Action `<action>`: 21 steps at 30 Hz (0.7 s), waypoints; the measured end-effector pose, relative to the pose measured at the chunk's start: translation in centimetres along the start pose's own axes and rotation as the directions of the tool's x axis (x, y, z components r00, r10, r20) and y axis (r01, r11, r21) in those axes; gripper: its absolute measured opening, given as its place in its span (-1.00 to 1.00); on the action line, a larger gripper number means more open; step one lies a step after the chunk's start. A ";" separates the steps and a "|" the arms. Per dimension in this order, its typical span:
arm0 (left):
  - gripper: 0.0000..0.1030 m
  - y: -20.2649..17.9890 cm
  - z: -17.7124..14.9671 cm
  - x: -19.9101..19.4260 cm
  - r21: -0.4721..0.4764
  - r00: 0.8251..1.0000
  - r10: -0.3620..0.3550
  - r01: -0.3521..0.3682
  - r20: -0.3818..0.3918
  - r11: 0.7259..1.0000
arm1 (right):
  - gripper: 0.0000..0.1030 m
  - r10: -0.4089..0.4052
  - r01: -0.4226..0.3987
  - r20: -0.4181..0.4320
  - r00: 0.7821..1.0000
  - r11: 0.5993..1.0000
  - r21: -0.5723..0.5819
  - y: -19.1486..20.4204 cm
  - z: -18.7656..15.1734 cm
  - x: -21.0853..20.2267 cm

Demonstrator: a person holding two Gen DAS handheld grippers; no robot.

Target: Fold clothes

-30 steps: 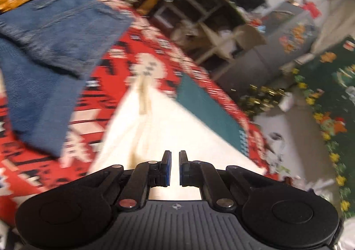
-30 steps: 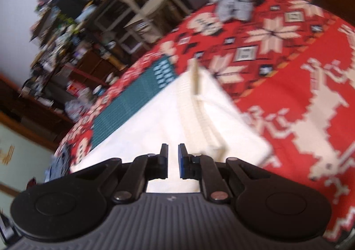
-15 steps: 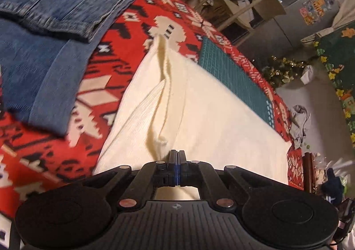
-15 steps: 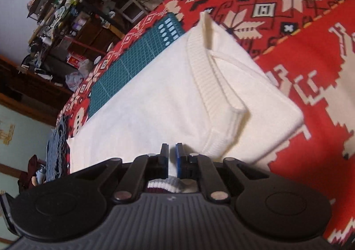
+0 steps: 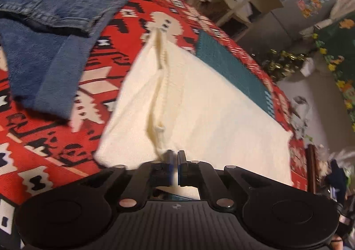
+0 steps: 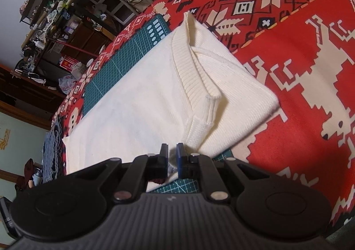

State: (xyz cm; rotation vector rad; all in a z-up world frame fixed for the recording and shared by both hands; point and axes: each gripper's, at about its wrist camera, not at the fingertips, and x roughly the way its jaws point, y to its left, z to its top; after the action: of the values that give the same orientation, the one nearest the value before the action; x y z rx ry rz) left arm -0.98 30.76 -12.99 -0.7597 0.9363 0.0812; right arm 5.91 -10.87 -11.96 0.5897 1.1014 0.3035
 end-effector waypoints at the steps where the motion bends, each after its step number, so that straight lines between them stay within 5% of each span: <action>1: -0.93 -0.2 -0.1 0.0 0.006 1.000 -0.009 0.009 -0.004 1.000 | -0.80 0.002 -0.002 0.001 1.000 1.000 0.000 0.0 0.0 -0.1; 7: -0.93 -1.1 -0.3 -0.4 0.042 0.997 -0.077 0.077 0.007 0.996 | -0.77 0.006 -0.006 0.003 1.000 1.000 0.007 -0.1 0.1 -0.1; 21: -0.92 -1.2 -0.9 0.6 0.063 0.998 -0.035 0.038 -0.058 0.997 | -0.73 0.026 -0.029 0.044 0.999 0.998 0.050 -0.6 0.4 -0.9</action>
State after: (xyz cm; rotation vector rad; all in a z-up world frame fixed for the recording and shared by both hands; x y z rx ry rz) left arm -0.76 29.13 -13.07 -0.7222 0.9741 -0.0026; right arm 5.82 -11.93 -11.50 0.6539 1.0620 0.2861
